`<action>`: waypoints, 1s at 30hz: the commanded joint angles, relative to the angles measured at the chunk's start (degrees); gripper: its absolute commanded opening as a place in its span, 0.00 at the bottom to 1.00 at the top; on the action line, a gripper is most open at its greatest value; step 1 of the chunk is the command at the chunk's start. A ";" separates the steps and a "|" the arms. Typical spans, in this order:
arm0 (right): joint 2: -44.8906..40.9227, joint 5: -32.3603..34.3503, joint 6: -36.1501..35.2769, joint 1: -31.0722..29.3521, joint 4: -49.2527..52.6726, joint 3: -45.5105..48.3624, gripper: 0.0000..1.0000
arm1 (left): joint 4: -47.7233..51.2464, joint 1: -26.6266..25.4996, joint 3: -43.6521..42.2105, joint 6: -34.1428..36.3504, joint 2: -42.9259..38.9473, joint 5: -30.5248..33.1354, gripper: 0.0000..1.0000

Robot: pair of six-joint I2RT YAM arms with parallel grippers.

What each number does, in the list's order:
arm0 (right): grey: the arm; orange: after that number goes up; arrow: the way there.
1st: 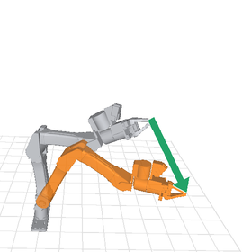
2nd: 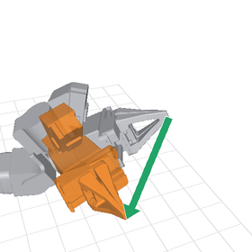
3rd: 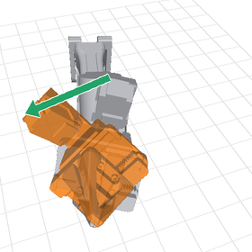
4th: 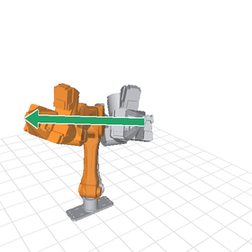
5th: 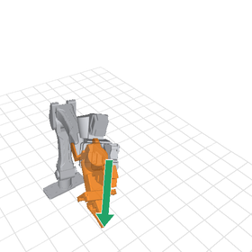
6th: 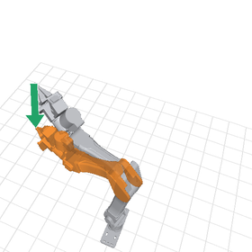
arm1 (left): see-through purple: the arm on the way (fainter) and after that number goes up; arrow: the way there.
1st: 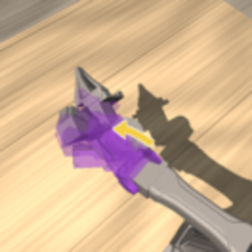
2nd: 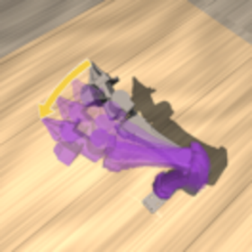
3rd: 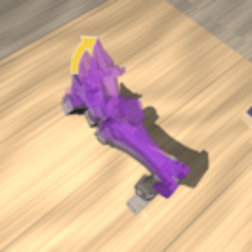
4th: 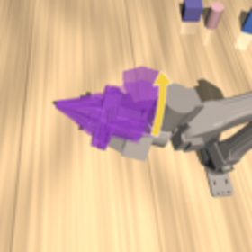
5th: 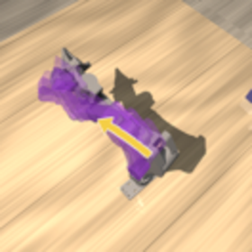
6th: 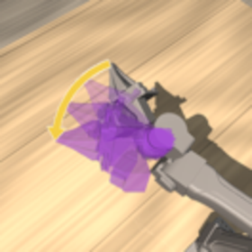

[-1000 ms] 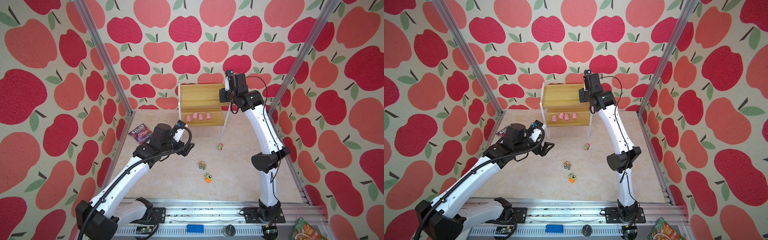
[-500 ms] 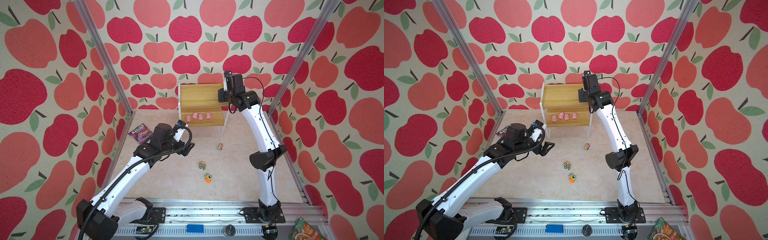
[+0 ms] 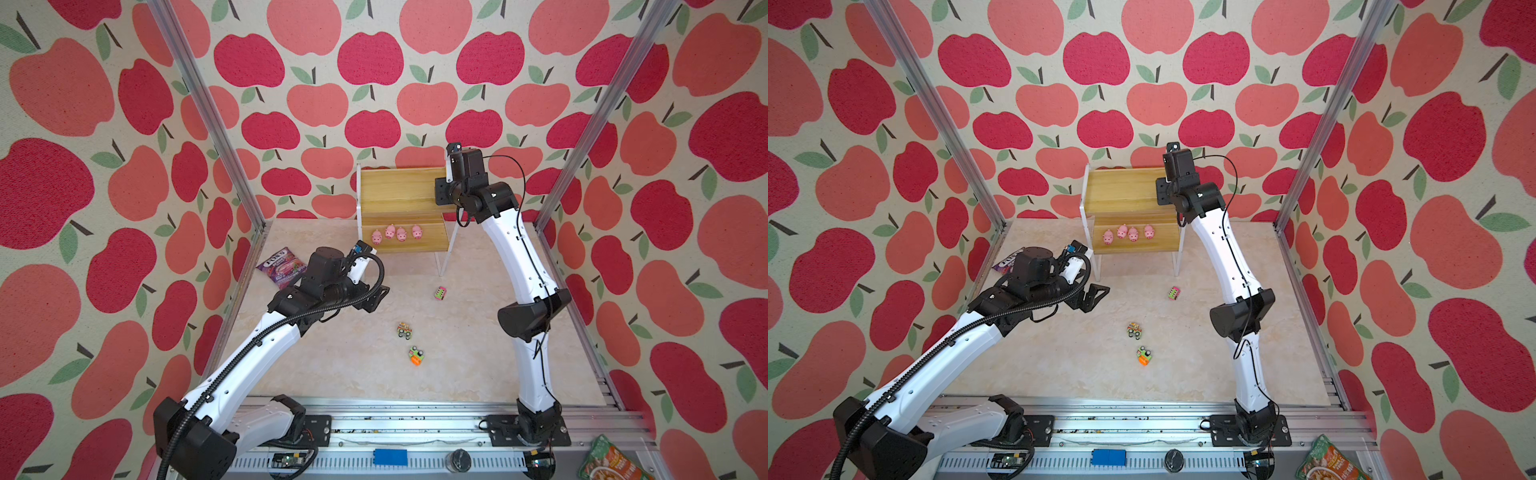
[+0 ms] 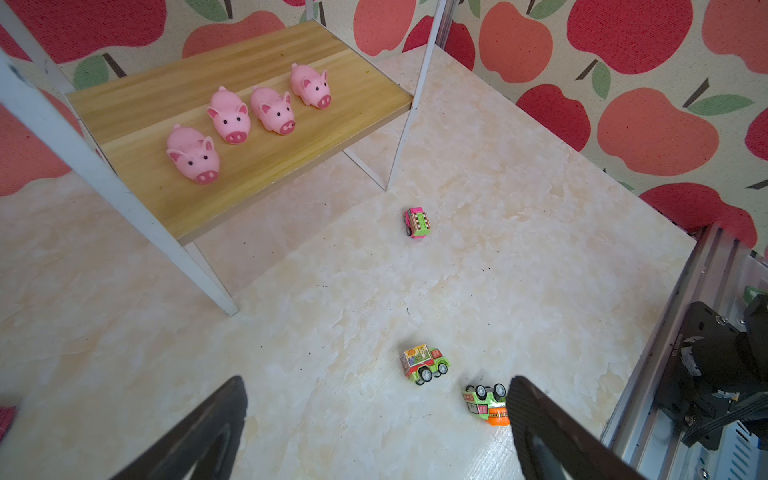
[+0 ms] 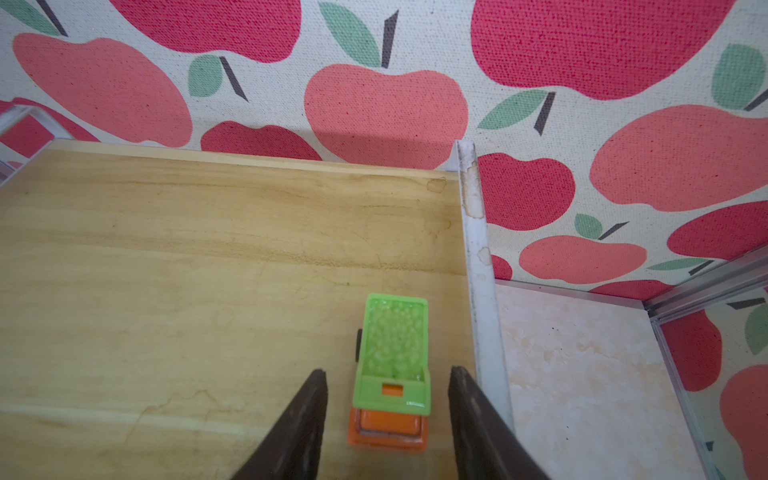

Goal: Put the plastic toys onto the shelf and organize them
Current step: 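Lower the truck onto the upper shelf board and open the right gripper, then withdraw the right gripper from the shelf toward the trucks on the table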

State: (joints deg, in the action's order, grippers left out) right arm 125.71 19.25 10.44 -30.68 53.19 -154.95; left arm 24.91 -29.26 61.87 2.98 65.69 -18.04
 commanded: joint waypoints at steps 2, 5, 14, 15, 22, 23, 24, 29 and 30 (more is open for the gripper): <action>-2.92 0.62 -1.27 0.38 -3.06 -3.02 0.60 | -0.93 0.83 0.15 0.35 0.31 -0.24 0.99; -6.54 0.44 -2.16 0.30 -4.21 -2.62 0.66 | -0.59 2.45 2.52 -2.32 0.54 -0.41 0.99; -31.28 -1.75 -3.87 -2.27 -13.56 28.83 0.81 | 2.68 8.24 13.33 -12.47 -1.24 6.38 0.99; -34.51 -1.98 -3.70 -2.67 -14.97 34.14 0.82 | 3.06 9.59 14.05 -14.05 -1.78 6.97 0.99; -57.15 -1.50 0.51 -8.40 -20.97 72.19 0.83 | 0.96 14.84 10.12 -24.53 -8.28 8.65 0.99; -59.43 -1.47 1.37 -9.41 -21.41 76.30 0.83 | 1.23 14.71 8.93 -25.40 -9.06 8.64 0.99; -61.69 -1.95 2.44 -10.63 -22.06 80.95 0.83 | 1.54 14.28 7.08 -26.34 -10.22 8.88 0.99; -69.51 -4.72 7.40 -15.74 -24.12 98.77 0.82 | 1.98 7.87 -5.37 -29.93 -18.27 13.77 0.99; -70.38 -5.93 8.48 -16.66 -24.76 101.81 0.82 | 2.57 6.30 -7.69 -30.83 -19.26 14.69 0.99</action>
State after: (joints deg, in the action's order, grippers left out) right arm 58.52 16.05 14.17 -45.47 31.35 -58.24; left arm 25.30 -20.45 58.22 -23.86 48.53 -7.27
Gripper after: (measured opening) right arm 0.823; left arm 0.993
